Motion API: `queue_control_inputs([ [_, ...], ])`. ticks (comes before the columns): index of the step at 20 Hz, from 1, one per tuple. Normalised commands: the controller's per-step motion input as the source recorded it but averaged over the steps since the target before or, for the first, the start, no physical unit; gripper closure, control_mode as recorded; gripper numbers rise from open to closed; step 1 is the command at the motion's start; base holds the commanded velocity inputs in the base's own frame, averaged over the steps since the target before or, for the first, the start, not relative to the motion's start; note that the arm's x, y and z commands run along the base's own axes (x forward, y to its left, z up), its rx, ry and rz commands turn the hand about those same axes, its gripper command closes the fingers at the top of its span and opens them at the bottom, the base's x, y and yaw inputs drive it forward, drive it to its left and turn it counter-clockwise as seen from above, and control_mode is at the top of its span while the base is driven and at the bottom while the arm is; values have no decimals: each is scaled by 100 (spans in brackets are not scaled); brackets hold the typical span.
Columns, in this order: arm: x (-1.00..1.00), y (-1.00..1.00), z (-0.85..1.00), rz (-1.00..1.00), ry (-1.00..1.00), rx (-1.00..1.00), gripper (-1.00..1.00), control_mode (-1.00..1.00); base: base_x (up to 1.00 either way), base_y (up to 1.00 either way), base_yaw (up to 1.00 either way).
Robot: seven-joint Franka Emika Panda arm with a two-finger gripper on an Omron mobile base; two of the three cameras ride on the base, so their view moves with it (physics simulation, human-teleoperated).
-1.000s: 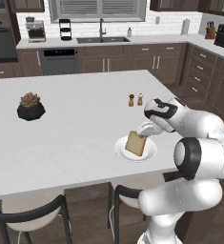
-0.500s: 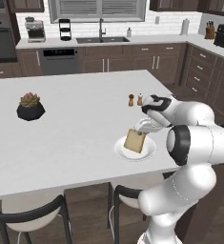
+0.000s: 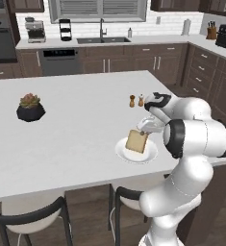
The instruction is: Start the toaster. Once the lever pops up, take the bread to the plate on the dining counter.
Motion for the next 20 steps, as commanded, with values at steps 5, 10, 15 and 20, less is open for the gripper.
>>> queue_control_inputs([
  [5,-54,0,0,0,0,0,-100,-100,0,0,0],
  [10,-57,0,0,-3,0,0,-100,-100,0,0,0],
  [15,-4,-9,10,-5,-2,-5,-100,-100,0,0,0],
  [20,-1,-46,0,-10,-1,-15,-100,-100,0,0,0],
])
